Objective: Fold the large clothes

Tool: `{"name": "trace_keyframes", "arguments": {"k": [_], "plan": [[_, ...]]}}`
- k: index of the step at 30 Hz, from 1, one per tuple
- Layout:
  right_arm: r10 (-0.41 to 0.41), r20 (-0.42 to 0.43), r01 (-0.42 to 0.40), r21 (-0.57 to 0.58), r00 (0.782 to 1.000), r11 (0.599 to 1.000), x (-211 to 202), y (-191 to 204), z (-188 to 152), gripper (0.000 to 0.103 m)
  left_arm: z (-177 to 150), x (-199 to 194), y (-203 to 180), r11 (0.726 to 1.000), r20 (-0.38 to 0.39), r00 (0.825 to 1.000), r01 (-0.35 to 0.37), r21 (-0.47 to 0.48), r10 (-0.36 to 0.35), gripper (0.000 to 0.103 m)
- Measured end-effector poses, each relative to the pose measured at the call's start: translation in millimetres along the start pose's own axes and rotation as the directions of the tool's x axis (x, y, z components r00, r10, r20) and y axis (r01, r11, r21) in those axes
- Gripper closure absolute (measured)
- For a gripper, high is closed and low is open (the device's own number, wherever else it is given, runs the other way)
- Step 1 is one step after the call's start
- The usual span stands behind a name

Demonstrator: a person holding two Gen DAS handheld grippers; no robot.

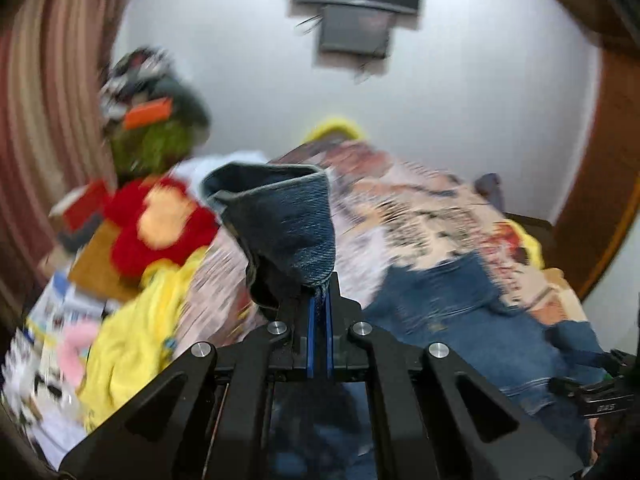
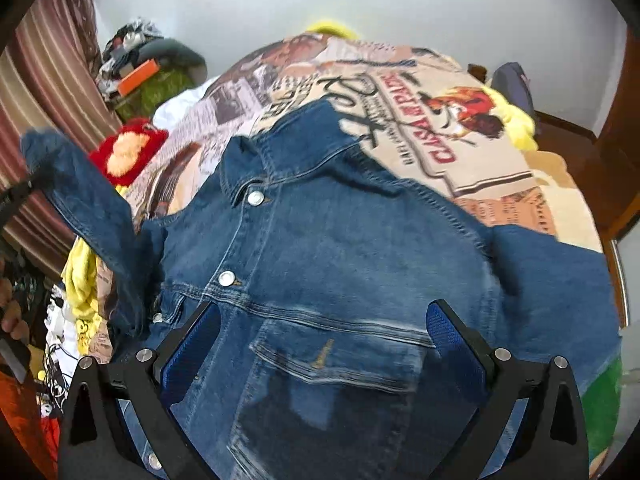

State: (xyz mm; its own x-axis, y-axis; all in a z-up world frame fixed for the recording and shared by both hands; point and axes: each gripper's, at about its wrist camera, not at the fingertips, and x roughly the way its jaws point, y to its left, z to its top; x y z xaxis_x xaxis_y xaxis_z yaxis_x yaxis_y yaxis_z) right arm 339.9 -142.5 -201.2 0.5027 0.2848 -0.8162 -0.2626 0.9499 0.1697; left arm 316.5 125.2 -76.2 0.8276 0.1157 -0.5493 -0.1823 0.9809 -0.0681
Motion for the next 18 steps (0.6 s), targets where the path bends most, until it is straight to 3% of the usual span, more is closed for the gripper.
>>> {"name": "trace_keyframes", "arguments": {"k": [5,9,11,14,18], "plan": [[-0.021,0.045,0.019,0.034,0.999,0.999,-28.4,-29.3,-6.2,0.001,9.9,-6.3,-73.1,0.985,0.000,0.991,0.135,0.104,-0.136,0.100],[-0.043,0.063,0.039,0.068,0.997,0.997,-45.0,-51.6,-13.2,0.001,-8.0,8.0,-125.8,0.953,-0.092,0.964,0.261,0.157,-0.249,0.100],[-0.052,0.065,0.047,0.084,0.997,0.995,-50.3,-60.5,-17.5,0.001,-28.6,20.5,-152.5,0.929,-0.175,0.938,0.327,0.170,-0.299,0.100],[-0.056,0.061,0.050,0.102,0.997,0.994,-58.5,-72.9,-22.7,0.001,-63.7,38.2,-182.4,0.889,-0.311,0.876,0.430,0.159,-0.368,0.100],[-0.074,0.066,0.068,0.093,0.995,0.993,-66.0,-79.7,-25.8,0.001,-107.4,50.3,-213.0,0.851,-0.447,0.808,0.498,0.167,-0.385,0.100]]}}
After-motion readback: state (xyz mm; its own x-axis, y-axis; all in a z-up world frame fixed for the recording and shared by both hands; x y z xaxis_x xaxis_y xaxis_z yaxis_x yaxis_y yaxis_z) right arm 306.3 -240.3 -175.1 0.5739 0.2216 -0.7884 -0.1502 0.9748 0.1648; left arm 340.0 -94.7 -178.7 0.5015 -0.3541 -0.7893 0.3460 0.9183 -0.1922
